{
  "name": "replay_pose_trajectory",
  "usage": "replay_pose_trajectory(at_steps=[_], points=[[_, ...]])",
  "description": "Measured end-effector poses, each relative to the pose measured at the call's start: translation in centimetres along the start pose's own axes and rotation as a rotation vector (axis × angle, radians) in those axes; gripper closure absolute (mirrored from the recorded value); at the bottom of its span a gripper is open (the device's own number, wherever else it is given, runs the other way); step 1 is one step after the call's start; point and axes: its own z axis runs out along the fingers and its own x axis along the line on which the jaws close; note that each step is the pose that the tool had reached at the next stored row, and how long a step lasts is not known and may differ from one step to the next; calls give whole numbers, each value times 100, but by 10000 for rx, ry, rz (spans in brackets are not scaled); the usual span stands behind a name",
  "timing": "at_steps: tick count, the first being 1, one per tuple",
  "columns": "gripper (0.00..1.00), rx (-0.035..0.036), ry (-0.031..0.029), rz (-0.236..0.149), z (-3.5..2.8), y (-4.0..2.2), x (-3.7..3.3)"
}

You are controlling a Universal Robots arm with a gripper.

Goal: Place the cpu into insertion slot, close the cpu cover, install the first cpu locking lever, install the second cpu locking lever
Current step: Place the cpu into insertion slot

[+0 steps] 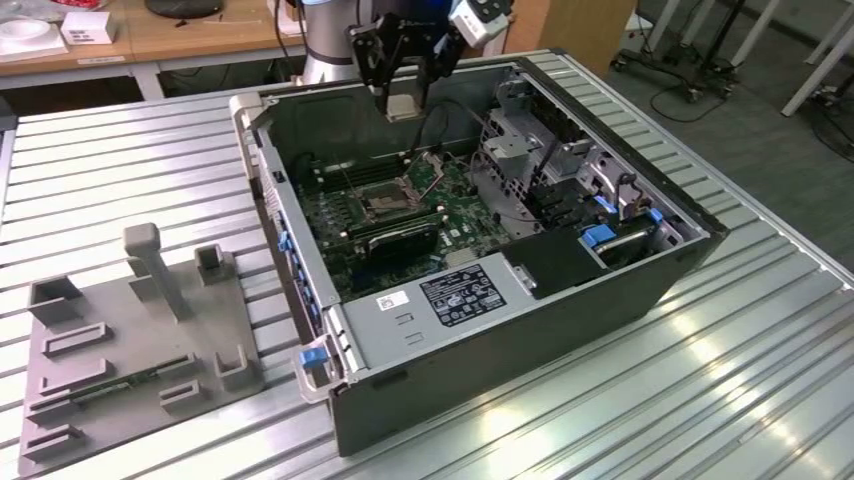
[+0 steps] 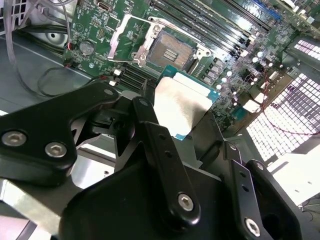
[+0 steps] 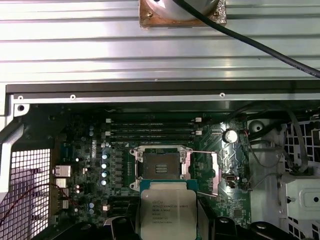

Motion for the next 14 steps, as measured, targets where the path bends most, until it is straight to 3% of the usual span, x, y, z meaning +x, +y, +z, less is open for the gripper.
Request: replay_pose_trajectory(at_steps=[14], points=[[46, 1, 0, -2, 11, -2, 35]])
